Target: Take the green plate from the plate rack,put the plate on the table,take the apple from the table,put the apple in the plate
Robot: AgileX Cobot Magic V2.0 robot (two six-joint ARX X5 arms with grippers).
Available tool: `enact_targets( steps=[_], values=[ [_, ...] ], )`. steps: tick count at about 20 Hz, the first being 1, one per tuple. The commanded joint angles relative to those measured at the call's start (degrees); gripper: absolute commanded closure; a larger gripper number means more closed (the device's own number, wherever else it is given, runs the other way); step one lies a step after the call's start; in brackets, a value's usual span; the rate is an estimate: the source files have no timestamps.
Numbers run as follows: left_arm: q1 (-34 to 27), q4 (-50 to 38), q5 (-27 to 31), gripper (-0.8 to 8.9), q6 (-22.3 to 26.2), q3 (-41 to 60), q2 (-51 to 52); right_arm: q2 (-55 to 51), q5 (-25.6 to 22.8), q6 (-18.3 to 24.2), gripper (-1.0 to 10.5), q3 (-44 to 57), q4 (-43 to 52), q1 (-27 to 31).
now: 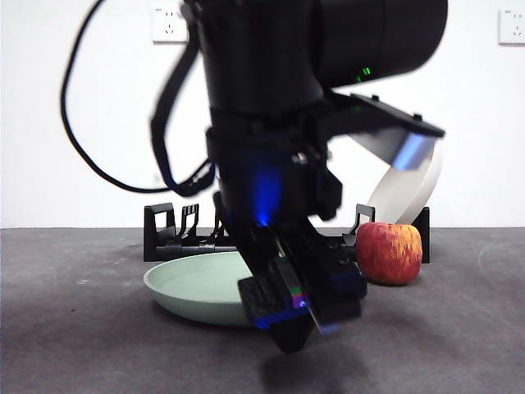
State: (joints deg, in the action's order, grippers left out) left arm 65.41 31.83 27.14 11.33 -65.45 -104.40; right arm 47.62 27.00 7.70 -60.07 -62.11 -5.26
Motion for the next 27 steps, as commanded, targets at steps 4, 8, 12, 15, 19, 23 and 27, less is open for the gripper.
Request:
enact_targets(
  steps=[4,8,12,15,19,23,27],
  values=[
    [0.20,3.26,-0.48,3.33,-4.22,0.48,11.54,0.87,0.02,-0.46,2.9,-0.17,1.46,-0.13],
    [0.11,3.54,-0.74,3.33,-8.17,0.48,24.39,4.48,-0.11,-3.37,2.9,-0.17,7.87,-0.13],
    [0.11,3.58,-3.72,3.34,-10.54,0.48,36.81,11.37,-0.48,-3.39,2.9,-0.17,13.07,-1.14],
    [0.11,3.69,-9.42,3.42,-12.24,0.48,43.39,18.21,-5.62,-3.41,2.9,-0.17,16.98,-3.98],
    [0.11,5.33,-13.77,3.42,-14.25,0.48,46.95,28.39,-13.70,-3.82,2.9,-0.17,25.92,-10.34],
    [0.13,8.83,-15.80,3.42,-16.22,0.48,46.97,37.48,-21.73,-3.80,2.8,-0.17,33.79,-14.16],
    [0.13,9.66,-20.20,3.42,-17.40,0.48,46.95,43.93,-23.06,-3.80,2.8,-0.17,39.45,-14.84]
  ],
)
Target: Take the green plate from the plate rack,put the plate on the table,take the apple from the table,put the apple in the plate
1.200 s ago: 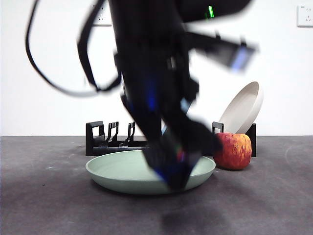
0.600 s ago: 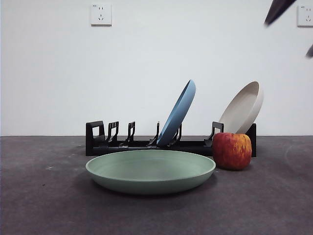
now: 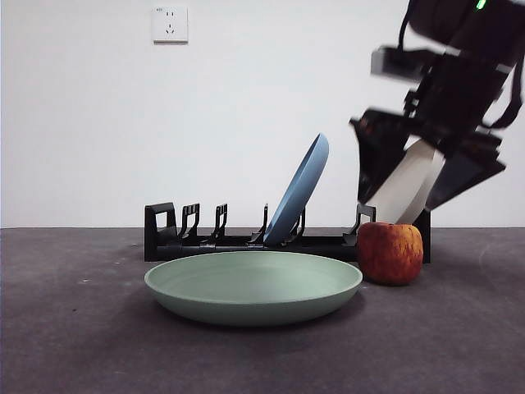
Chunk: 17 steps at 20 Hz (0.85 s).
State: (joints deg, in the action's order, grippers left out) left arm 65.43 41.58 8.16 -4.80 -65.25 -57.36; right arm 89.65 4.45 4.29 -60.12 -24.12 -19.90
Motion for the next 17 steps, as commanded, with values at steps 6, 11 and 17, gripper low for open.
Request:
enact_targets(
  steps=[6,11,17],
  values=[
    [0.11,2.73,-3.32,3.42,-1.31,0.28,-0.09,7.89,-0.48,-0.39,2.8,-0.13,7.54,-0.20],
    [0.11,4.07,-4.17,3.42,-1.31,0.28,-0.09,11.43,-0.48,-0.42,2.9,-0.13,9.18,-0.20],
    [0.11,4.13,-4.15,3.42,-1.29,0.28,-0.09,11.74,-0.31,-1.88,7.4,-0.13,9.92,-0.15]
  ],
)
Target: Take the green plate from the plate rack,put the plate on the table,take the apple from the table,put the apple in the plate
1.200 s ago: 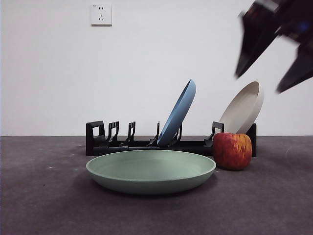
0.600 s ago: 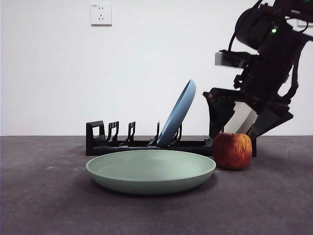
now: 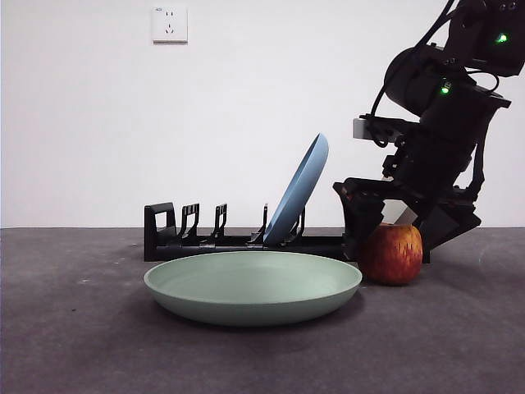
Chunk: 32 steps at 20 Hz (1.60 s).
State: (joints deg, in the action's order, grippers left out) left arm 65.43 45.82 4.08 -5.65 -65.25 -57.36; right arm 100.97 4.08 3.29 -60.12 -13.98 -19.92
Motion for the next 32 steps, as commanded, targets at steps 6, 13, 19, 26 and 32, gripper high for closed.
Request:
enact_targets(
  steps=[6,13,19,26,32],
  values=[
    [0.11,0.39,-0.07,3.42,-0.46,0.28,-0.09,0.09,0.31,-0.85,9.6,-0.13,-0.42,-0.13],
    [0.11,1.05,-0.07,3.42,-0.42,0.28,-0.09,-11.08,0.44,-0.85,9.6,-0.13,-1.97,-1.84],
    [0.11,2.12,-0.11,3.42,-0.39,0.28,-0.09,-11.93,0.44,-0.87,9.6,-0.13,-1.57,-10.67],
    [0.11,4.92,-3.98,3.42,-0.35,0.28,-0.09,-4.31,0.22,-0.85,9.6,-0.13,0.72,-18.86],
    [0.11,5.95,-4.57,3.42,-0.37,0.28,-0.09,1.03,0.04,-0.83,9.6,-0.11,1.29,-19.78]
  ],
)
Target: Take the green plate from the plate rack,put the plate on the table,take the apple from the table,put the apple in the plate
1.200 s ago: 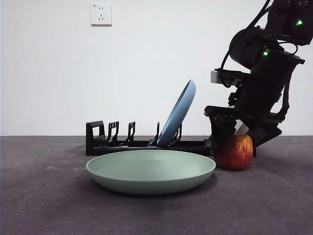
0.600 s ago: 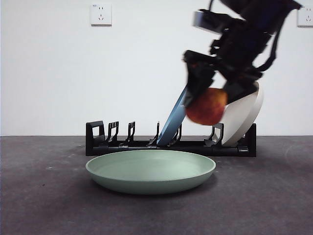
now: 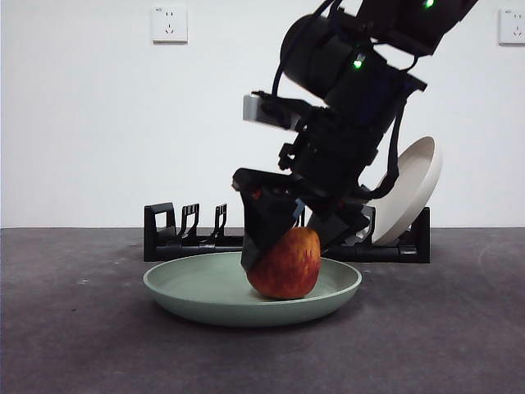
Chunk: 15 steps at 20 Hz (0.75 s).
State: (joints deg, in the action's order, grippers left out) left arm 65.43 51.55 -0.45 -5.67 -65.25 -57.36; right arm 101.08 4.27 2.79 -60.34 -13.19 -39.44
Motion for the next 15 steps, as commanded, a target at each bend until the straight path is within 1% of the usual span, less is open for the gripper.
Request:
enact_targets(
  steps=[1,3,4,5,7,8,9,15],
  values=[
    [0.11,0.46,-0.04,3.42,-0.35,0.28,-0.09,1.16,-0.15,-0.35,9.6,0.11,0.31,-0.26],
    [0.11,0.87,-0.04,3.42,-0.35,0.28,-0.09,1.18,-0.02,-0.35,9.6,0.11,-0.22,-0.28],
    [0.11,0.85,-0.04,3.42,-0.35,0.28,-0.09,1.18,0.09,-0.39,9.0,0.11,-0.42,-0.35],
    [0.11,0.81,-0.04,3.42,-0.35,0.28,-0.09,1.18,0.09,-0.39,7.9,0.11,-0.66,-0.35],
    [0.11,0.83,-0.04,3.42,-0.35,0.28,-0.09,1.14,0.07,-0.39,4.6,0.09,-0.83,-0.33],
    [0.11,0.83,-0.04,3.42,-0.33,0.28,-0.09,1.05,0.07,-0.44,3.7,0.09,-0.83,-0.33],
    [0.11,0.83,-0.04,3.42,-0.33,0.28,-0.09,0.79,0.07,-0.44,3.5,0.09,-0.83,-0.33],
    [0.09,0.81,0.09,3.42,-0.24,0.28,-0.09,-4.92,0.04,-0.66,3.5,0.09,-1.51,-0.33]
  ],
)
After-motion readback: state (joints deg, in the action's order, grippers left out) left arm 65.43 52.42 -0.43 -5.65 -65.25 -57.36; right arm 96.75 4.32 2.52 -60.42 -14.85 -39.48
